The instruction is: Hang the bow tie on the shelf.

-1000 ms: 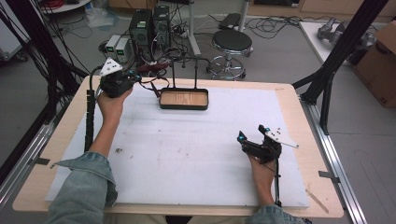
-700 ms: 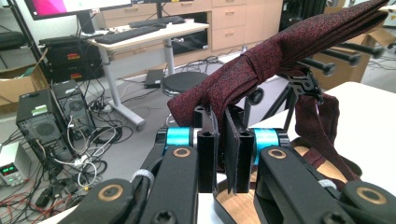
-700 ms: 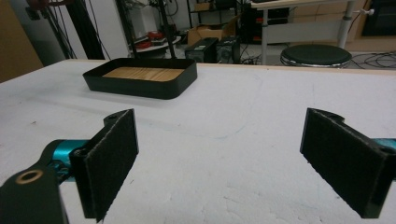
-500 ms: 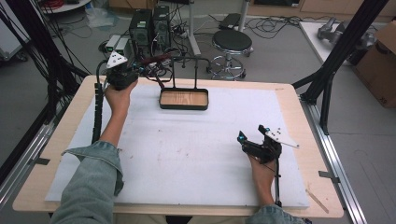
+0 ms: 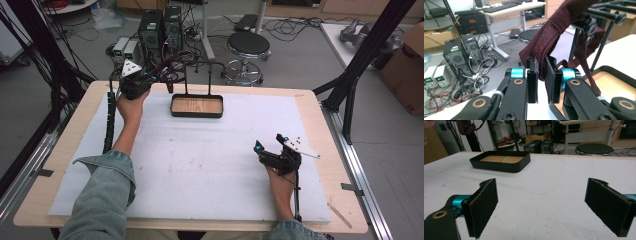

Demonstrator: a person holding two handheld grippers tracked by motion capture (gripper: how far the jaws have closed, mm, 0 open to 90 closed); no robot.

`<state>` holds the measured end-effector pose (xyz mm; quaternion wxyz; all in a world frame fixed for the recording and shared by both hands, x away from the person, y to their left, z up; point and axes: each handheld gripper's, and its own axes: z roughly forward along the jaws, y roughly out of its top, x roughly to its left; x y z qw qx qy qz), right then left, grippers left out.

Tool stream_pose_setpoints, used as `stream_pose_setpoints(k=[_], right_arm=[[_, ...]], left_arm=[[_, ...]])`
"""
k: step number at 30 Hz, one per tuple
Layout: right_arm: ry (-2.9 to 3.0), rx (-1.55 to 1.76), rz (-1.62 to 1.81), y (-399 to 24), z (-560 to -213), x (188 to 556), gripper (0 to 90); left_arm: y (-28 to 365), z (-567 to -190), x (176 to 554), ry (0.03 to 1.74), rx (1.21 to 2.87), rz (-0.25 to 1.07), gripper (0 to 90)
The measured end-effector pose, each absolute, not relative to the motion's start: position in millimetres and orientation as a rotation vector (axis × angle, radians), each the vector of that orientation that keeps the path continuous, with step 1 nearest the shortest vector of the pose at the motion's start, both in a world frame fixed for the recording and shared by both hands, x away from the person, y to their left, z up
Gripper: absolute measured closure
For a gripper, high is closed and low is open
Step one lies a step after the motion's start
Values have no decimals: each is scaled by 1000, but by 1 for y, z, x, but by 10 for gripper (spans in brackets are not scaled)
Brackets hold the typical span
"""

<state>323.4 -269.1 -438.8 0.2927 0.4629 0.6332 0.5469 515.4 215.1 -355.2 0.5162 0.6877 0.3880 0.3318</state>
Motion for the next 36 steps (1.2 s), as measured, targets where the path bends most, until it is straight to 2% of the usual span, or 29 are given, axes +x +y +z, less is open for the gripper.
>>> stream_pose_setpoints(k=[7, 19, 30, 36], right_arm=[[1687, 1233, 1457, -269, -439, 323, 106], [1685, 1235, 1460, -269, -439, 323, 106], [1683, 1238, 1462, -269, -439, 324, 106], [1682, 1231, 1461, -269, -439, 324, 106]], left_arm=[[216, -361, 516, 937, 1670, 786, 799], [215, -364, 516, 935, 1683, 762, 703], [220, -363, 511, 920, 1688, 719, 584], [226, -360, 504, 895, 1670, 690, 480]])
